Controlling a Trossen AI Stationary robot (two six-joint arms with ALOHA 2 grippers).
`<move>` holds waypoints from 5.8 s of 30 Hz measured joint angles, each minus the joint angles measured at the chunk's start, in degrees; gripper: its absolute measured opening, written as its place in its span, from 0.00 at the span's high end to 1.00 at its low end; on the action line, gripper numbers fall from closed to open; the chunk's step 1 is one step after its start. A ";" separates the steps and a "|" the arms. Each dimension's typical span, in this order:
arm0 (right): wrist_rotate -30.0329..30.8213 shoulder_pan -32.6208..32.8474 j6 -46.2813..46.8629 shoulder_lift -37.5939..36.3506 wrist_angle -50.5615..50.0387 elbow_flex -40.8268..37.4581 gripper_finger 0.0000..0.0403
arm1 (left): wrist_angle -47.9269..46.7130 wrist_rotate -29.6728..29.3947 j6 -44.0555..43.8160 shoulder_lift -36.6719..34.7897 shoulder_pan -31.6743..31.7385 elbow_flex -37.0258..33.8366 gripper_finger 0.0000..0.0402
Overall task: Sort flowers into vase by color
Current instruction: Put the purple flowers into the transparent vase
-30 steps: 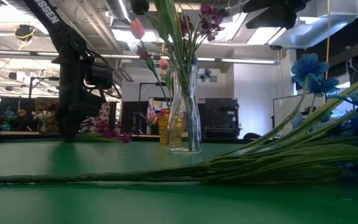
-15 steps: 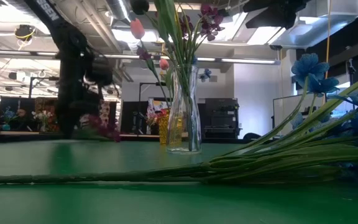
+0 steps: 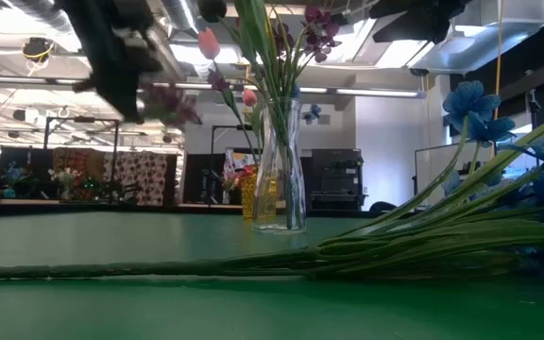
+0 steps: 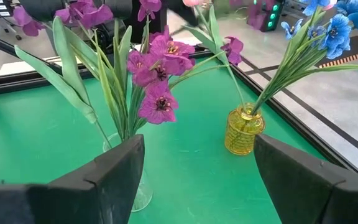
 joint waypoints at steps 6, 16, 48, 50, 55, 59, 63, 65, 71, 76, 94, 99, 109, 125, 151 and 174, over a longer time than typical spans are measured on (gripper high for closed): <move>0.94 0.00 -0.32 0.00 1.38 0.00 0.25 | 0.96 4.75 -3.90 -9.33 -5.99 4.16 0.97; -7.41 0.00 -8.35 0.00 16.26 0.02 0.25 | 11.84 10.70 -7.07 -15.55 -19.70 8.38 0.96; -26.14 -13.62 -12.19 17.00 57.32 4.38 0.25 | 68.04 12.57 7.57 3.05 -45.82 9.21 0.96; -26.38 -13.62 -13.00 19.13 54.42 7.59 0.25 | 68.11 12.57 7.78 3.28 -45.80 9.21 0.96; -30.55 -13.49 -14.99 24.32 43.56 16.62 0.25 | 67.48 12.57 7.78 4.65 -45.91 9.21 0.96; -30.72 -13.49 -14.97 27.43 37.90 21.27 0.25 | 66.93 12.57 7.78 6.06 -46.12 9.21 0.96; -32.32 -13.51 -13.33 28.63 37.95 22.01 0.25 | 66.26 12.63 7.78 7.34 -46.13 9.21 0.96; -32.85 -13.53 -12.31 28.63 37.76 22.01 0.26 | 66.25 12.67 7.78 7.76 -46.15 9.21 0.96; -33.83 -13.53 -12.15 28.38 35.45 22.01 0.34 | 64.08 12.51 8.25 7.71 -46.15 9.21 0.96; -32.41 -13.51 -13.15 26.73 29.50 22.05 0.42 | 62.61 11.74 8.26 5.39 -46.10 9.16 0.96; -36.11 -13.44 -11.94 25.07 29.54 22.05 0.44 | 62.79 8.05 9.67 6.21 -46.04 9.16 0.96; -36.09 -13.44 -11.50 25.41 30.33 22.05 0.44 | 64.81 8.63 9.39 8.45 -46.06 9.16 0.96; -36.09 -13.49 -11.30 26.14 29.92 22.03 0.50 | 64.93 8.73 9.30 9.80 -46.06 9.16 0.96; -36.52 -13.44 -11.30 25.94 30.34 22.03 0.79 | 64.38 8.55 9.52 9.70 -46.36 9.16 0.96; -38.72 -13.44 -11.96 17.37 22.67 21.94 0.97 | 63.68 8.54 9.28 5.80 -46.43 9.16 0.71; -22.50 -0.57 -13.56 7.23 23.12 6.71 0.93 | 36.32 1.78 9.72 -9.23 -48.64 9.16 0.69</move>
